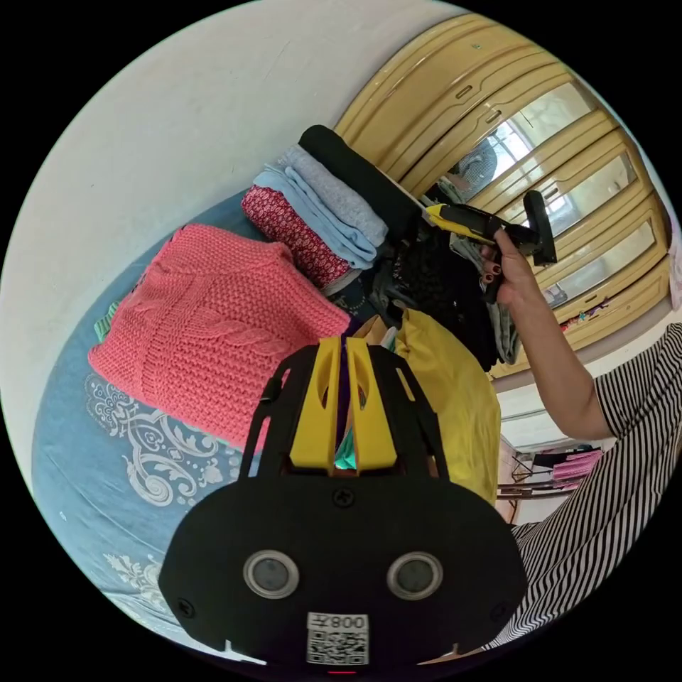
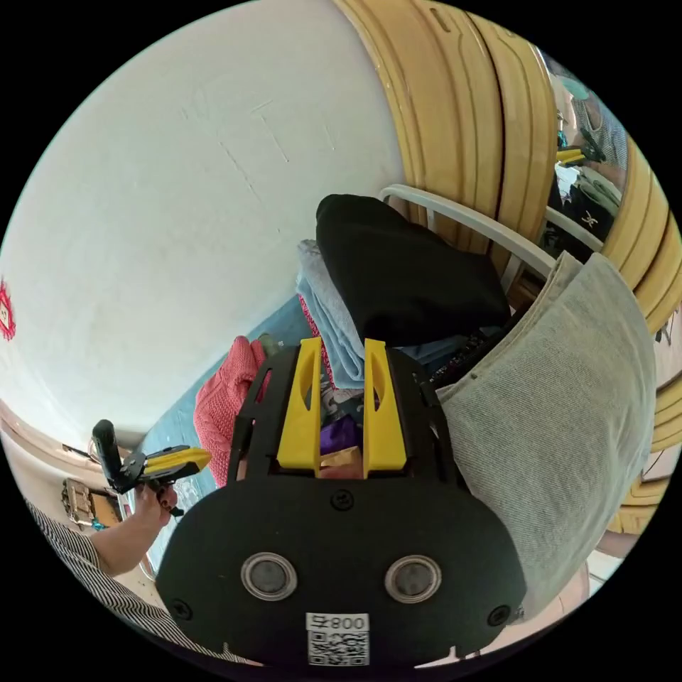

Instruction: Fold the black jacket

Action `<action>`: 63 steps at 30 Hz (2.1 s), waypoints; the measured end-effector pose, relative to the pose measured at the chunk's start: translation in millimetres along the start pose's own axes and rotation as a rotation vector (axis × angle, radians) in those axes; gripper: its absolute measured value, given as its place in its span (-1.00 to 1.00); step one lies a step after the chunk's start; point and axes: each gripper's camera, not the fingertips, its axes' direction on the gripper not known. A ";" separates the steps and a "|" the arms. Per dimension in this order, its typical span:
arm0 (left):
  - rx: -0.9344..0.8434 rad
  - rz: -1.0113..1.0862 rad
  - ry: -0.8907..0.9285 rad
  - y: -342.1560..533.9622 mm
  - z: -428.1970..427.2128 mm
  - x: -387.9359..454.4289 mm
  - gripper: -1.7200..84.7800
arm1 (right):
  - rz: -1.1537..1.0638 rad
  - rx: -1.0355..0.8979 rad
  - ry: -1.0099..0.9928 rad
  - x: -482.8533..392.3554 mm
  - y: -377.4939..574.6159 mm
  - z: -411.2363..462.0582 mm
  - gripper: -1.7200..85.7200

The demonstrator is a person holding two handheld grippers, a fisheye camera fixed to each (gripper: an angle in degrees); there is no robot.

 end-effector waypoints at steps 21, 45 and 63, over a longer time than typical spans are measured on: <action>0.067 0.006 0.116 -68.6 -14.8 18.5 -0.90 | 0.061 0.077 -0.168 19.8 10.7 64.4 -0.92; -0.120 0.162 -0.028 -344.8 120.6 58.7 -0.63 | -0.316 -0.358 -0.283 -53.3 42.9 237.6 -0.96; 0.012 -0.021 0.123 -334.4 113.0 -48.7 -0.96 | -0.207 -0.209 -0.526 48.7 24.5 203.3 -0.94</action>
